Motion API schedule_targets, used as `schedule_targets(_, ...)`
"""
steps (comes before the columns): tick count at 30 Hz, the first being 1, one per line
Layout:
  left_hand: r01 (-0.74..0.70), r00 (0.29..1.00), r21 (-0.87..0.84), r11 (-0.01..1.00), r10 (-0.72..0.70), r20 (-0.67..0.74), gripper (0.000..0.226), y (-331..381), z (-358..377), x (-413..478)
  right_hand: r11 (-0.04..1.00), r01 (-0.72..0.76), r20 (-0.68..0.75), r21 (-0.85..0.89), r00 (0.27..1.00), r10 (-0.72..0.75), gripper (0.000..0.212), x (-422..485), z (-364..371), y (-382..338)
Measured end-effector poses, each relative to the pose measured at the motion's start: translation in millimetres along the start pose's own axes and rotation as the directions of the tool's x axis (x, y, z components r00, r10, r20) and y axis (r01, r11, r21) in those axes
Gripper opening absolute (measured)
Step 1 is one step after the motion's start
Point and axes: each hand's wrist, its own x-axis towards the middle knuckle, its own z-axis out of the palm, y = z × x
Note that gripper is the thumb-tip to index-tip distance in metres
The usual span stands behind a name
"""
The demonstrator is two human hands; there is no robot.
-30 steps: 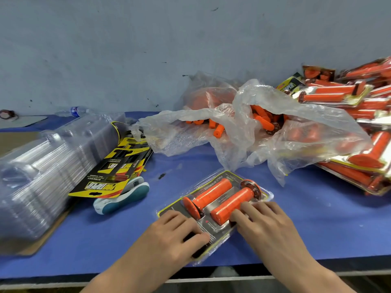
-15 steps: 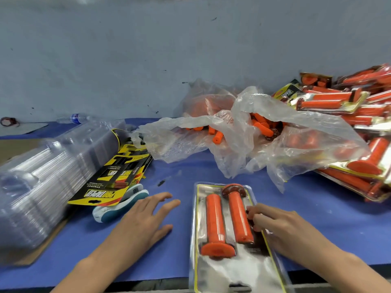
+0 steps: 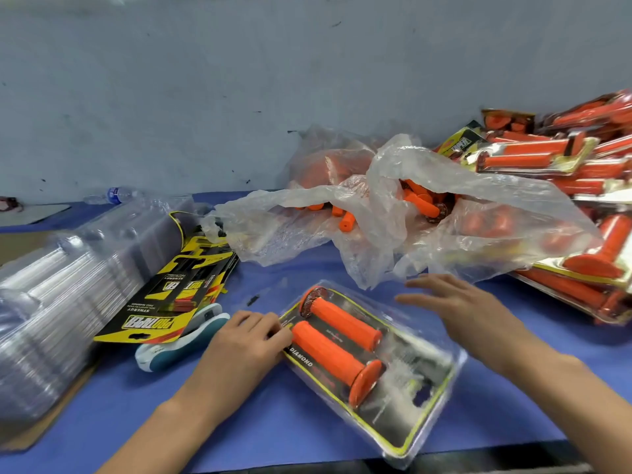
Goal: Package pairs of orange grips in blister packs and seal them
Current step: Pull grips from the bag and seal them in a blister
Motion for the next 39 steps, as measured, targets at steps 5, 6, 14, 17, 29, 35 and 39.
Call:
schedule_targets(5, 0.005, 1.000, 0.092, 0.996, -0.003, -0.014, 0.011, 4.9, -10.2, -5.8, 0.939, -0.217, -0.177, 0.266, 0.947, 0.269, 0.047, -13.5, -28.7, 2.4)
schedule_targets(6, 0.002, 0.999, 0.101, 0.995, 0.002, -0.034, 0.007, 8.5, -12.4, -5.3, 0.945, -0.192, -0.222, 0.266, 0.942, 0.254, 0.039, -14.2, -34.7, -7.9)
schedule_targets(14, -0.011, 0.994, 0.045, 0.999, 0.016, -0.112, 0.034, 43.1, -21.8, 8.7, 0.974, 0.147, -0.095, -0.174, 0.982, -0.166, 0.018, -19.9, -0.6, -113.0)
schedule_targets(17, -0.061, 0.993, -0.021, 0.998, 0.058, -0.104, 0.034, 43.8, -21.1, 7.7, 0.974, 0.090, -0.084, -0.210, 0.990, -0.110, 0.020, -16.6, 16.0, -107.9)
schedule_targets(29, -0.087, 0.996, -0.060, 0.994, 0.085, -0.033, 0.004, 46.3, -18.3, 8.8, 0.942, 0.194, -0.202, -0.275, 0.946, -0.254, 0.033, -13.7, 21.9, -99.7)
schedule_targets(35, -0.072, 0.997, -0.088, 0.994, 0.068, -0.045, 0.023, 37.1, -19.4, 3.8, 0.941, 0.242, -0.165, -0.239, 0.944, -0.284, 0.021, -24.6, 22.0, -82.9)
schedule_targets(39, -0.027, 0.999, -0.098, 0.995, 0.024, -0.034, 0.026, 20.6, -22.8, -3.3, 0.953, 0.160, -0.186, -0.258, 0.960, -0.211, 0.015, -36.3, 21.0, -55.4)
